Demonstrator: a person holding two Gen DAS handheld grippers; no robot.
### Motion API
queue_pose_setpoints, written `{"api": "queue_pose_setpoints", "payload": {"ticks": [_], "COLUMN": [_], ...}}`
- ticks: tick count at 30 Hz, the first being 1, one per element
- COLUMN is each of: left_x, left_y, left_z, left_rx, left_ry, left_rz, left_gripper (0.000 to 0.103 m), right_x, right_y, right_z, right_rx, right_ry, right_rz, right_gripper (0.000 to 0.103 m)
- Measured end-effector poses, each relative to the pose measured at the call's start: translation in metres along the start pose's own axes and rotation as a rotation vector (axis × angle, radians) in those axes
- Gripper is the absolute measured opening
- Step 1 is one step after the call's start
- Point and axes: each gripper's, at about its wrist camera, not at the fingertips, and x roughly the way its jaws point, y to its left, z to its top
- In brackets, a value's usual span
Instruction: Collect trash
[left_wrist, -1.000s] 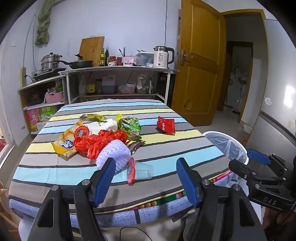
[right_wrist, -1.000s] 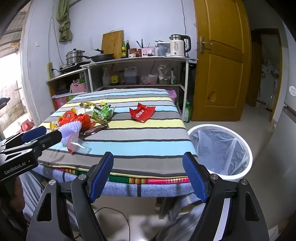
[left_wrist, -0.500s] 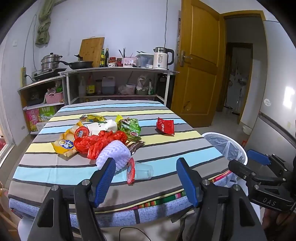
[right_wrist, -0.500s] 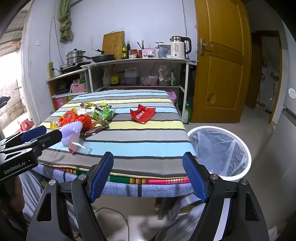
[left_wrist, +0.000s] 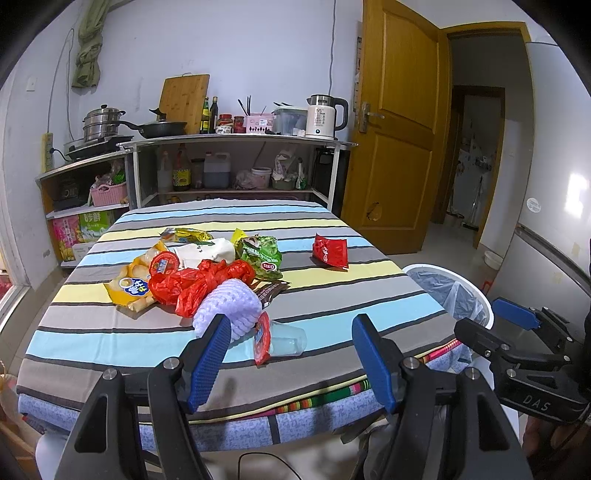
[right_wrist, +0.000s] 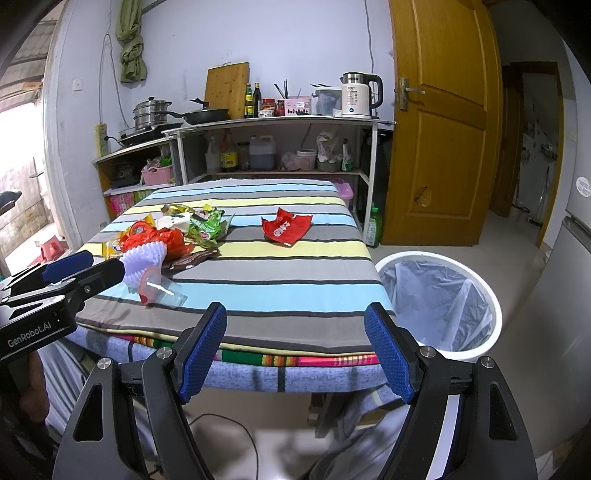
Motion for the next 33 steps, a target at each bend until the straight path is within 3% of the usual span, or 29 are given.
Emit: {"api": "queue_pose_setpoints", "payload": {"ticks": [33], "left_x": [-0.001], "left_y": [0.0013], "left_z": [-0.0015], "left_rx": [-0.002], "left_ry": [-0.004], "left_rz": [-0.002], "left_gripper": [0.068], "right_x": [-0.0022], "right_y": [0.0037], "right_z": [0.0007], "right_rx": [-0.005], "right_ry": [0.002], "right_rz": [0.0], "right_gripper": [0.077]}}
